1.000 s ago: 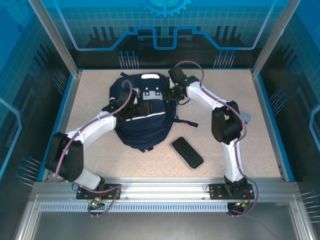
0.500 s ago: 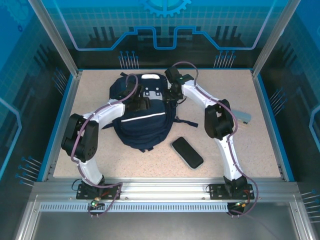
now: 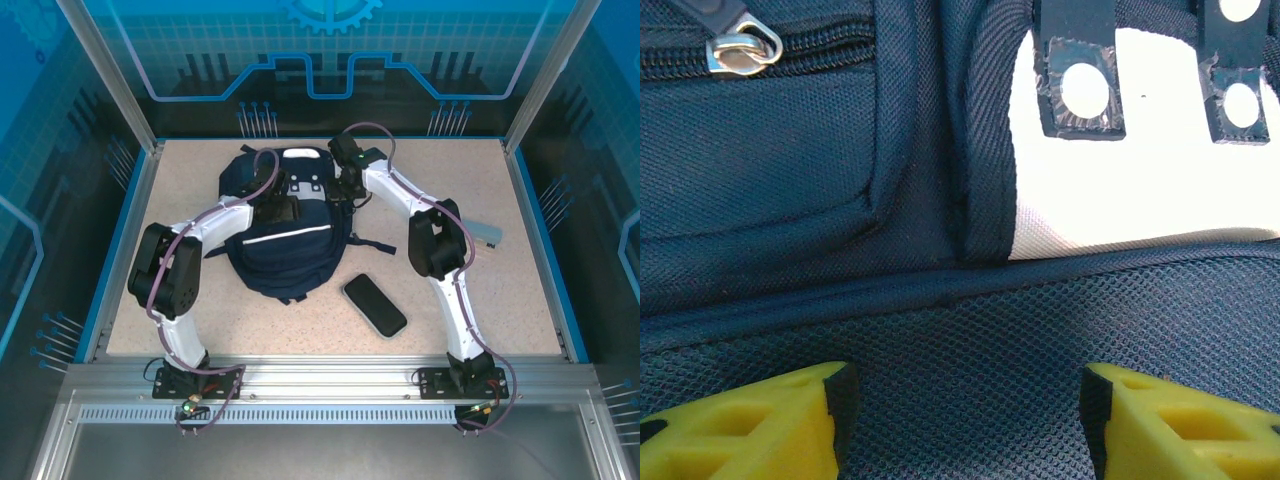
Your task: Pack books, pencil case, and school supplies into a backpack
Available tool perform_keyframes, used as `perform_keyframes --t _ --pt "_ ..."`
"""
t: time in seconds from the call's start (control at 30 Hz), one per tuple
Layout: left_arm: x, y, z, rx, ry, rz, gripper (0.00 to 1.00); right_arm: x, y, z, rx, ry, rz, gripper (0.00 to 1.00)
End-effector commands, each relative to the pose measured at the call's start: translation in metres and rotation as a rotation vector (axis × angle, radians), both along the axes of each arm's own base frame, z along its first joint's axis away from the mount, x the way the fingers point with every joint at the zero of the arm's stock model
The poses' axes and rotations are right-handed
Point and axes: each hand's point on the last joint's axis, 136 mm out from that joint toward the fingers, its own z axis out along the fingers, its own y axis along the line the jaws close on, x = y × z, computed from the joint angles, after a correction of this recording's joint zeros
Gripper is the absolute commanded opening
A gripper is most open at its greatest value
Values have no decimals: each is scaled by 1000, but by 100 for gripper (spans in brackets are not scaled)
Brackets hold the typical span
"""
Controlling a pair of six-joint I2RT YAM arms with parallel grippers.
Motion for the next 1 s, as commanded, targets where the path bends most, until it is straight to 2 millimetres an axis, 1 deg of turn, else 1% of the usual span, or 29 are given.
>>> perform_keyframes --t 0.0,0.1,0.13,0.2,0.33,0.47,0.53,0.57,0.63,0.7,0.77,0.8,0.87,0.97 --pt "-2 8 -14 49 48 9 62 -7 -4 -4 -34 28 5 5" --pt "-2 11 -19 60 62 32 62 -14 -5 11 -38 1 29 1" --pt "-2 15 -21 68 68 55 62 -17 -4 20 -31 -19 43 0" --pt "-2 20 -26 77 88 93 62 -26 -3 28 -9 -34 69 0" --pt "-2 30 -36 91 134 166 58 -53 -1 31 51 -32 136 0" --pt "-2 27 -45 67 157 200 55 -75 1 27 104 -32 204 0" --pt "-2 25 -49 56 166 199 54 -81 0 25 106 -32 215 0" --pt "-2 24 -48 53 164 196 54 -80 -3 24 96 -34 206 0" --pt "-1 23 -44 47 149 183 54 -75 -10 26 84 -34 172 1" --pt "0 20 -35 36 128 157 54 -68 -11 31 90 -40 157 11" --pt "1 13 -22 10 104 102 56 -60 -9 33 77 -59 161 23" --pt "0 8 -16 -8 95 73 57 -57 -7 33 67 -61 163 26" --pt "-2 -6 -1 -59 74 -6 61 -52 -3 31 46 -58 165 29" --pt "-4 -20 18 -105 36 -72 60 -45 -2 29 4 -44 113 36"
